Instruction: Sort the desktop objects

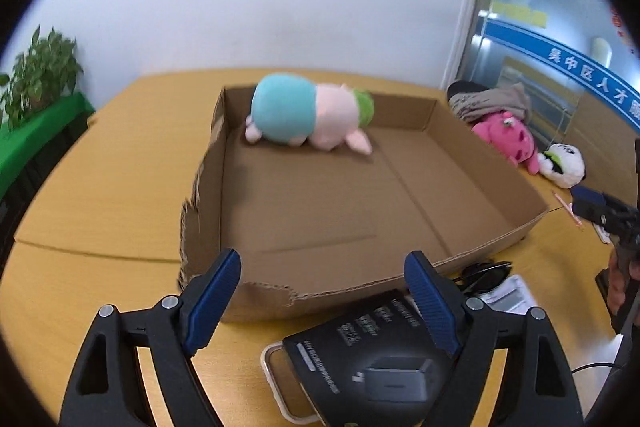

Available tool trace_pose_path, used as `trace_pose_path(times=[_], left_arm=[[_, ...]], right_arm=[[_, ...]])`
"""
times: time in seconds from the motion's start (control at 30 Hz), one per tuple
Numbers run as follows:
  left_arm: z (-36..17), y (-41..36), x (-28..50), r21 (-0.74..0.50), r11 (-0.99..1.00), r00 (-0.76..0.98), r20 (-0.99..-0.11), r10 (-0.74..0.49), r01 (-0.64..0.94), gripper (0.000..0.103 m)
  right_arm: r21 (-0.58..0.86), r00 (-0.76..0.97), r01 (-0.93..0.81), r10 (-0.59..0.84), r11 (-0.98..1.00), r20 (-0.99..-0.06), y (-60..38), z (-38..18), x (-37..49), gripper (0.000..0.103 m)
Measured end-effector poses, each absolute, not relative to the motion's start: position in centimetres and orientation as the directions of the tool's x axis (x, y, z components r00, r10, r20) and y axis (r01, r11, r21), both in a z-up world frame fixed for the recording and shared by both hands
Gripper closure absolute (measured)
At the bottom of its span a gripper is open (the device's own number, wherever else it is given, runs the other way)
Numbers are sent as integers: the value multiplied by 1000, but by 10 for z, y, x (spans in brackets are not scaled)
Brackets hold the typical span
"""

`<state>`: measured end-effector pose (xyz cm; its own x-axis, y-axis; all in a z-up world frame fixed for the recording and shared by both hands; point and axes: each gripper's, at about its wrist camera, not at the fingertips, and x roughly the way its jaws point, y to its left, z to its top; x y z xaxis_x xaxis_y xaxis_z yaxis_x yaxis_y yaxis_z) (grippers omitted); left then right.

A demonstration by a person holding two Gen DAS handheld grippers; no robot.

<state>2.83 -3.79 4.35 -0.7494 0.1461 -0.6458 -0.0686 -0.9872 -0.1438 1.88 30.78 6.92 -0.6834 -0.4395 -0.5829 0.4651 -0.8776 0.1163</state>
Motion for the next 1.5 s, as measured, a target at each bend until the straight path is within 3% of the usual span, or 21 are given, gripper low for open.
trace_pose_path(times=[0.2, 0.27, 0.37, 0.53, 0.67, 0.93, 0.97, 1.03, 1.07, 1.1, 1.17, 1.2, 1.27, 1.5], left_arm=[[21, -55, 7, -183, -982, -720, -677, 155, -40, 18], [18, -59, 5, -157, -987, -713, -690, 126, -23, 18], [20, -61, 10, -144, -989, -722, -681, 124, -35, 18], [39, -69, 38, -167, -984, -755, -637, 155, -61, 18], [50, -75, 70, -236, -966, -765, -601, 231, -107, 18], [43, -71, 104, -336, -935, -752, -585, 303, -115, 18], [41, -70, 104, -338, -935, -747, -592, 301, -109, 19], [36, -68, 104, -340, -936, -738, -606, 295, -95, 20], [35, -67, 104, -338, -937, -734, -613, 292, -91, 20], [33, -66, 104, -336, -938, -732, -616, 291, -90, 20], [30, -64, 102, -342, -934, -721, -622, 305, -100, 20], [28, -64, 100, -348, -932, -715, -626, 313, -104, 20], [22, -65, 95, -358, -929, -699, -639, 321, -99, 20], [-11, -70, 76, -409, -910, -633, -688, 355, -66, 20]], right_arm=[[157, -564, 382, -364, -911, -741, 303, 17, -58, 27], [62, -600, 412, -322, -909, -732, 296, 14, -50, 27], [77, -582, 422, -335, -903, -741, 298, 15, -42, 28], [82, -622, 406, -341, -910, -705, 309, 31, -22, 23], [235, -629, 438, -482, -868, -609, 323, 50, 17, 1], [334, -524, 512, -596, -791, -609, 282, 21, 67, 0], [328, -522, 514, -593, -792, -613, 276, 18, 70, 3], [327, -501, 532, -602, -781, -622, 264, 13, 74, 35], [326, -485, 542, -605, -775, -631, 258, 9, 74, 60], [323, -471, 547, -603, -772, -643, 251, 5, 76, 63], [334, -447, 562, -618, -757, -647, 240, -2, 82, 58], [349, -427, 575, -635, -740, -643, 234, -5, 85, 38], [346, -396, 605, -648, -717, -650, 218, -9, 91, 13], [289, -345, 684, -647, -669, -680, 161, -24, 89, 12]])
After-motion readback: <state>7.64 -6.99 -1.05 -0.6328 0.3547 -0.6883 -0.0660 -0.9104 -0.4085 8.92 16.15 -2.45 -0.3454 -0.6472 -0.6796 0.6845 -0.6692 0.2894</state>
